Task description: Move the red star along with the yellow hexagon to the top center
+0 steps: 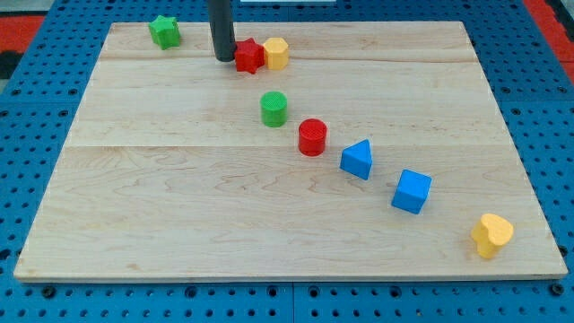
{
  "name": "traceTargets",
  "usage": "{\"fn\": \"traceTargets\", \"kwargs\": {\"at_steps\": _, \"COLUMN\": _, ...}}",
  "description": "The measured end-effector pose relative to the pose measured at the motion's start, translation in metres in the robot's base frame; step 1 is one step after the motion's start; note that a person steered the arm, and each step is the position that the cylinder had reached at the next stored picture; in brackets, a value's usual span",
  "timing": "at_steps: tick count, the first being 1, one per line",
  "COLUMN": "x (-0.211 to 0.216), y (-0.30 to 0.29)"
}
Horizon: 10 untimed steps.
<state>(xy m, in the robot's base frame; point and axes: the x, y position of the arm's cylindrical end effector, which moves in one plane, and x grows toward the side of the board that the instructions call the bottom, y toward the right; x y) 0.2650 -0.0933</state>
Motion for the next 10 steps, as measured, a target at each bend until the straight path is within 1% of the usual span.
{"fn": "traceTargets", "kwargs": {"at_steps": 1, "x": 0.000, "y": 0.035}}
{"fn": "traceTargets", "kwargs": {"at_steps": 2, "x": 0.000, "y": 0.058}}
{"fn": "traceTargets", "kwargs": {"at_steps": 4, "x": 0.000, "y": 0.042}}
{"fn": "traceTargets", "kwargs": {"at_steps": 6, "x": -0.001, "y": 0.043}}
{"fn": "traceTargets", "kwargs": {"at_steps": 7, "x": 0.013, "y": 0.052}}
{"fn": "traceTargets", "kwargs": {"at_steps": 9, "x": 0.029, "y": 0.141}}
{"fn": "traceTargets", "kwargs": {"at_steps": 10, "x": 0.031, "y": 0.142}}
